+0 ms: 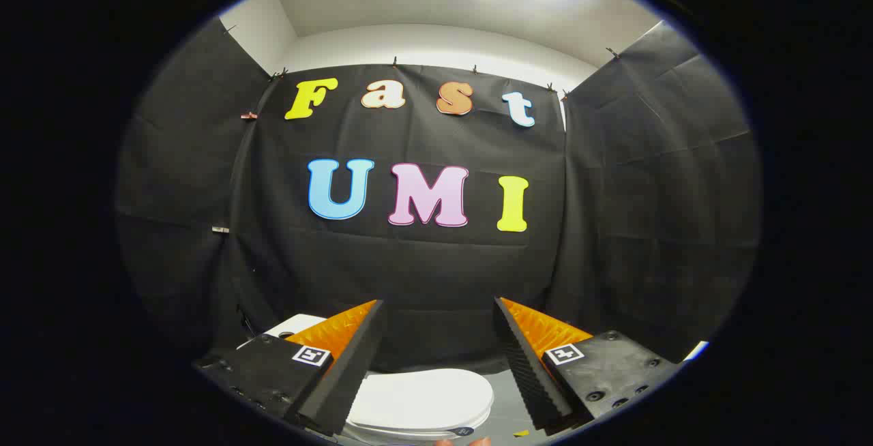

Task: Open the toilet lid.

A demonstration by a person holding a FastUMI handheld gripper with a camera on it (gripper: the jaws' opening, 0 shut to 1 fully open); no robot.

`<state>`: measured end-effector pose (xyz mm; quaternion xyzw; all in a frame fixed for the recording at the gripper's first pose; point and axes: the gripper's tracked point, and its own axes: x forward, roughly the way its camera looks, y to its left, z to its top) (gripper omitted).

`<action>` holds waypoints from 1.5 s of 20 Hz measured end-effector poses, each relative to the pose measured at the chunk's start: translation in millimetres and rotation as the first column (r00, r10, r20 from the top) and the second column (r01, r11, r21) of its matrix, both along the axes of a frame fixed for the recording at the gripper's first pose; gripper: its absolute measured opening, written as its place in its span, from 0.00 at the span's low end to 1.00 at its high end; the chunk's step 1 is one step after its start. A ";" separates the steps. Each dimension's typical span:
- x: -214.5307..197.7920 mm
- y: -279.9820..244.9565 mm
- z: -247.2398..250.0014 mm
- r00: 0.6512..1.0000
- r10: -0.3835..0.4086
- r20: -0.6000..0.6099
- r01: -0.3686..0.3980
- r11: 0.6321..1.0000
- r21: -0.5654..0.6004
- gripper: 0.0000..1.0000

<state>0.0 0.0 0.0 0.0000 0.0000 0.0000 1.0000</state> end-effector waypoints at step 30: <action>25.0 -1.9 -95.1 0.994 0.028 -0.102 -0.027 1.000 0.012 0.98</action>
